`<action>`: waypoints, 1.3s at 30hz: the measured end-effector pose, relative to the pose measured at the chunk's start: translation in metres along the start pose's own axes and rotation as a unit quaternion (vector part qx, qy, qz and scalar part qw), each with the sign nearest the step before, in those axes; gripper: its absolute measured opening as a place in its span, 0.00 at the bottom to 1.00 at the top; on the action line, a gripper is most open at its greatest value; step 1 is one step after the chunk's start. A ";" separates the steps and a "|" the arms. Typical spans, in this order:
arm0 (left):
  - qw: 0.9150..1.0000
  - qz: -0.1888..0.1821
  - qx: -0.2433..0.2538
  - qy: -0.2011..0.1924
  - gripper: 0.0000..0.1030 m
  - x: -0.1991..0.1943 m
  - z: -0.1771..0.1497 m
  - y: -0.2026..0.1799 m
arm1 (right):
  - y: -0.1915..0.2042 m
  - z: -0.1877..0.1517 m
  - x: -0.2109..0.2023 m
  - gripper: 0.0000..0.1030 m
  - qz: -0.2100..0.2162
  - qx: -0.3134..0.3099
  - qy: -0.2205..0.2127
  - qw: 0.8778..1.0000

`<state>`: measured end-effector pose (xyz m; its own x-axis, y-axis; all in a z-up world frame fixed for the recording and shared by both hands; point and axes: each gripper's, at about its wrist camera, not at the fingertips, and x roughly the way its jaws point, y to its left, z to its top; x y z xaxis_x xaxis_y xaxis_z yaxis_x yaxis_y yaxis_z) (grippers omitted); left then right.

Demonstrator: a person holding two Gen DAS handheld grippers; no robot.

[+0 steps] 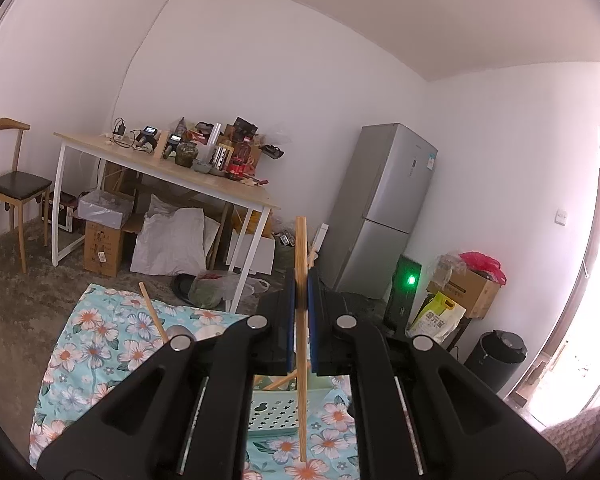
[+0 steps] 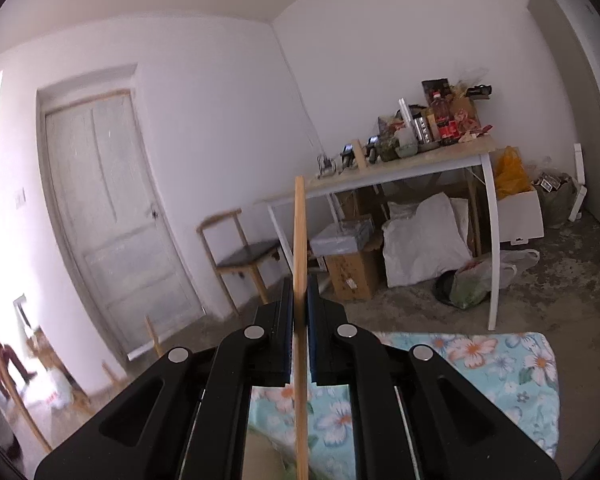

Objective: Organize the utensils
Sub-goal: 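Lower the right gripper's chopstick into the basket and open it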

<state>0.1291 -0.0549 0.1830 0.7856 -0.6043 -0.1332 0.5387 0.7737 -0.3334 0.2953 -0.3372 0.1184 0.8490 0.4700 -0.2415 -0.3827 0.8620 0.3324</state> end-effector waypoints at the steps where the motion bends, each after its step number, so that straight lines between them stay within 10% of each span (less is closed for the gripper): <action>1: 1.000 0.001 0.001 -0.001 0.05 0.000 0.000 -0.001 | 0.001 -0.003 -0.004 0.08 -0.001 -0.007 0.007 1.000; 8: 1.000 -0.007 -0.006 -0.002 0.05 0.007 0.005 -0.007 | 0.003 -0.004 -0.041 0.36 -0.016 -0.017 0.007 1.000; 15: 0.999 -0.012 0.001 -0.038 0.05 0.024 0.021 -0.029 | -0.005 -0.003 -0.104 0.37 -0.027 0.014 -0.043 0.999; 21: 0.996 0.055 0.032 -0.058 0.05 0.064 0.017 -0.052 | -0.003 -0.019 -0.144 0.37 -0.024 0.030 -0.063 0.997; 39: 0.986 0.147 0.053 -0.050 0.05 0.142 -0.032 -0.065 | -0.022 -0.066 -0.172 0.37 -0.013 0.067 -0.043 0.997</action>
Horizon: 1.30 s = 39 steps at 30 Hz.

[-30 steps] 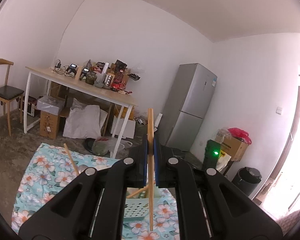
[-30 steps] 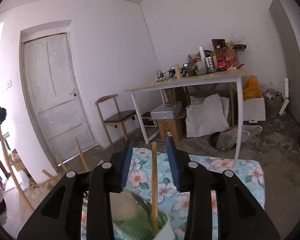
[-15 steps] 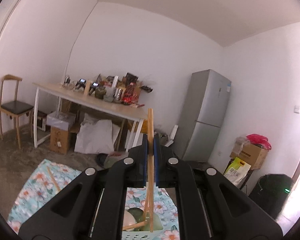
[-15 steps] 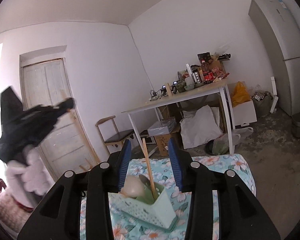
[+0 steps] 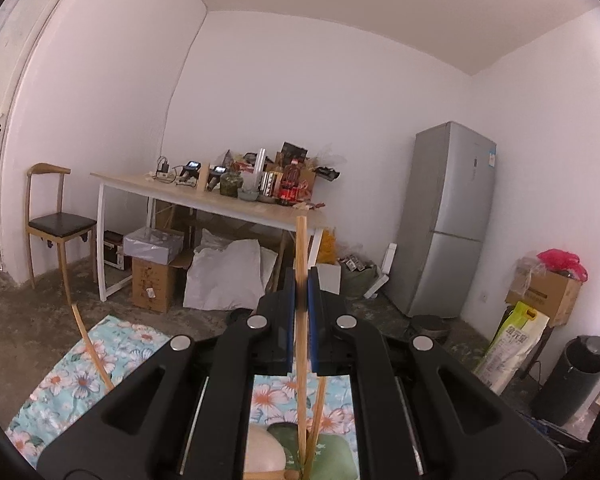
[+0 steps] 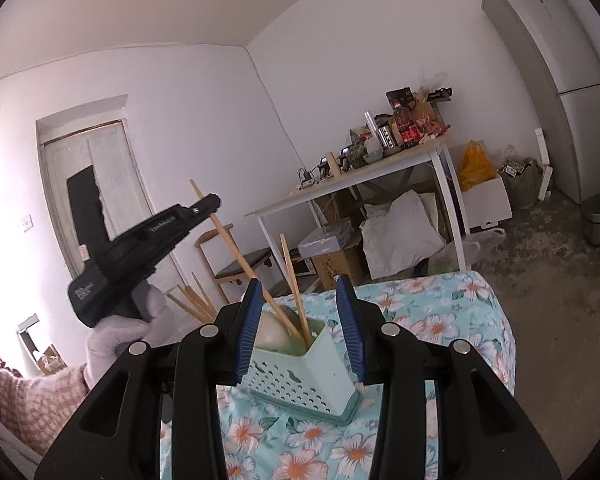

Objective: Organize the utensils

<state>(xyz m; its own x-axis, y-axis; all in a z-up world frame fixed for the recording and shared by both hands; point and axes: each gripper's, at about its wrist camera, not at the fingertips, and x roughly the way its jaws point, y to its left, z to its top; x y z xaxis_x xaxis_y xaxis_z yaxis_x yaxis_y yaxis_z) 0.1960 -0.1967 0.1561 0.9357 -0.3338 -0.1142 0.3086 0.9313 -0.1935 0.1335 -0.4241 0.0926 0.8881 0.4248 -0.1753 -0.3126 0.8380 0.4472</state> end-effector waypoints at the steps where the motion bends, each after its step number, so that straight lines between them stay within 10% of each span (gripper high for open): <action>1: 1.000 0.004 -0.002 0.001 0.05 0.000 -0.003 0.002 | -0.001 -0.001 0.001 0.37 0.001 0.002 0.003 1.000; 9: 1.000 -0.015 0.000 0.017 0.62 -0.012 -0.006 0.002 | 0.008 -0.008 0.007 0.37 -0.001 0.010 0.018 1.000; 16: 0.999 -0.043 0.012 0.010 0.74 -0.054 0.012 -0.004 | 0.027 -0.009 -0.009 0.40 -0.020 0.005 0.006 1.000; 23: 0.998 -0.046 0.036 0.016 0.85 -0.111 0.028 0.006 | 0.062 -0.014 -0.035 0.65 -0.075 -0.034 -0.023 0.996; 30: 0.991 0.010 0.100 0.093 0.88 -0.153 -0.020 0.040 | 0.099 -0.042 -0.038 0.83 -0.129 -0.079 -0.005 0.988; 39: 0.975 0.113 0.050 0.184 0.92 -0.173 -0.069 0.113 | 0.124 -0.079 -0.014 0.87 -0.172 -0.083 0.068 0.979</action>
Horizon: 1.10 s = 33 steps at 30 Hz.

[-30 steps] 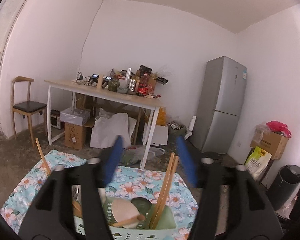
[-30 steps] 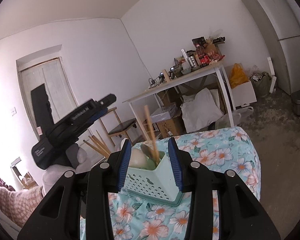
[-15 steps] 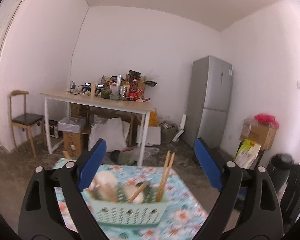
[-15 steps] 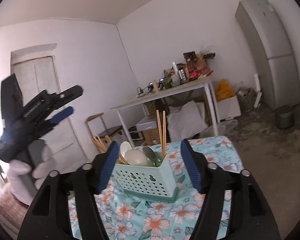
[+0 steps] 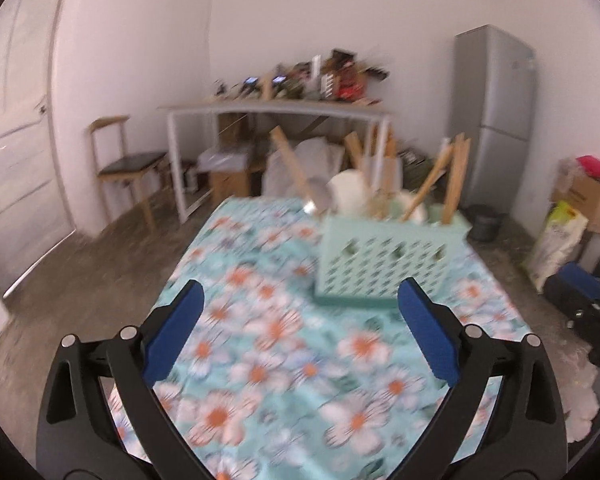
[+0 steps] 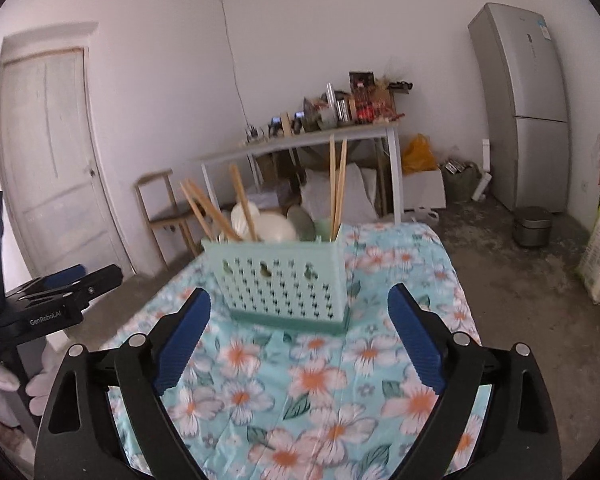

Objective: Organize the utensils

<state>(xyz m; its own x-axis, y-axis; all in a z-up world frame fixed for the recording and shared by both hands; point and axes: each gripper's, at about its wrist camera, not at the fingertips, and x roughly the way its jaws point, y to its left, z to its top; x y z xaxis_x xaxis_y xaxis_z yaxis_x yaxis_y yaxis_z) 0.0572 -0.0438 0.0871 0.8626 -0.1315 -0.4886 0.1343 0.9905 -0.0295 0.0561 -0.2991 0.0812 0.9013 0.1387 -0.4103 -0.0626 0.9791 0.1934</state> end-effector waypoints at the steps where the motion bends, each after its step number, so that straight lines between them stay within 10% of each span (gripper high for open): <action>1: 1.000 0.007 -0.003 0.006 0.92 0.001 -0.003 0.005 | 0.005 -0.002 0.000 0.88 -0.005 -0.006 0.002 1.000; 33: 0.992 0.083 -0.017 0.093 0.92 0.043 0.012 0.037 | 0.012 -0.004 0.040 0.94 -0.108 0.022 0.102 0.989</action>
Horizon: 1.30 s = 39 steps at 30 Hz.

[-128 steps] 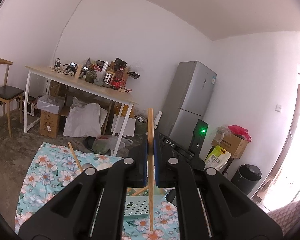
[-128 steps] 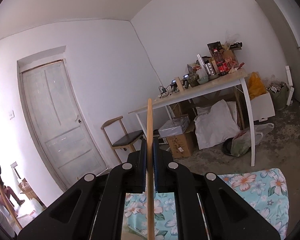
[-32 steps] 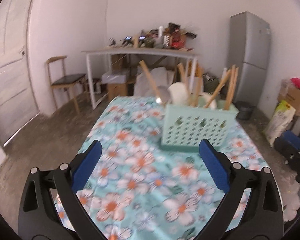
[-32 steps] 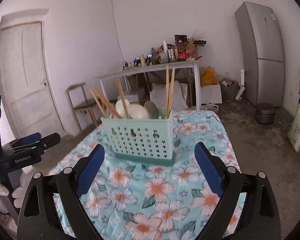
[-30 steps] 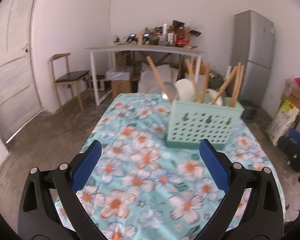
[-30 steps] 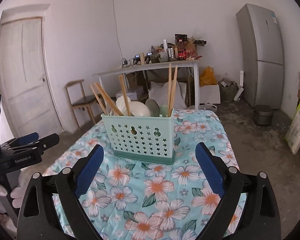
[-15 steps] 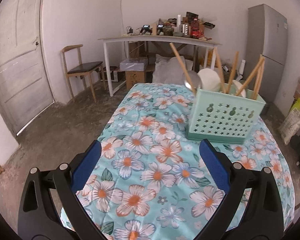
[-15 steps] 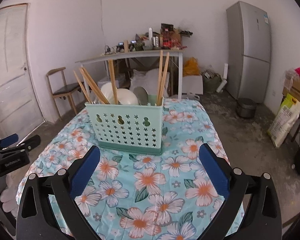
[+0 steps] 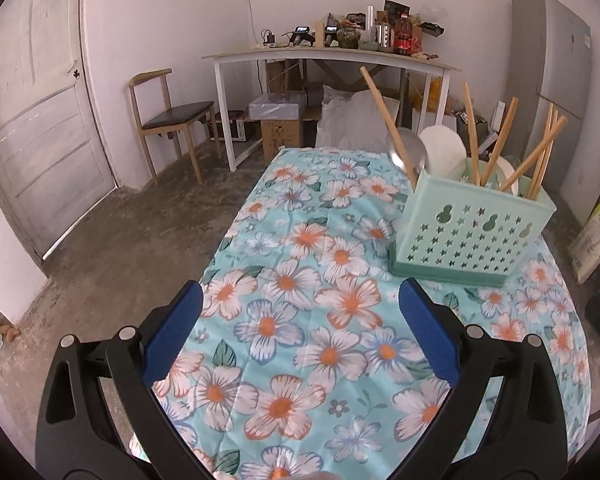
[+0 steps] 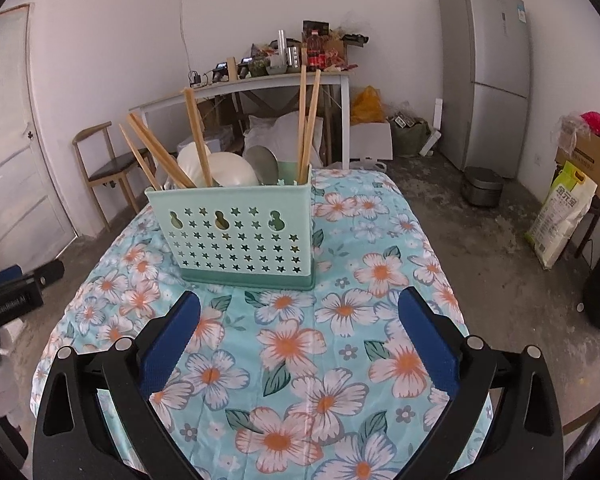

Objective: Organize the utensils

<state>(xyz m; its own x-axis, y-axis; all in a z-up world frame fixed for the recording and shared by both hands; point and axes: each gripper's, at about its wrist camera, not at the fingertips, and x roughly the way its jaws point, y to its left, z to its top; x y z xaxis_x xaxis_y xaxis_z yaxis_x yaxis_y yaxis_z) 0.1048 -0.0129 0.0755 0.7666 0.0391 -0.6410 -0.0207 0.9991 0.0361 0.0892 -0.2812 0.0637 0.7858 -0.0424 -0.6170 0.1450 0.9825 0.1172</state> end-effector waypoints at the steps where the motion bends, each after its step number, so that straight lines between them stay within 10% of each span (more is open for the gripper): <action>1: 1.000 0.000 0.001 0.001 0.92 0.000 0.003 -0.002 | -0.001 0.000 0.001 0.94 0.001 0.003 0.001 1.000; 39: 0.999 -0.014 0.029 0.041 0.92 0.009 0.001 -0.033 | -0.020 0.015 0.014 0.94 -0.016 0.018 0.009 1.000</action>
<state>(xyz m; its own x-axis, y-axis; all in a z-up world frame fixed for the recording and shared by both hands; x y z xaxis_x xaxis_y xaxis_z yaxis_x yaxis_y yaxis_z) 0.1131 -0.0452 0.0696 0.7107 0.0140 -0.7034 0.0390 0.9975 0.0592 0.1062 -0.3045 0.0638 0.7696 -0.0700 -0.6347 0.1912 0.9736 0.1245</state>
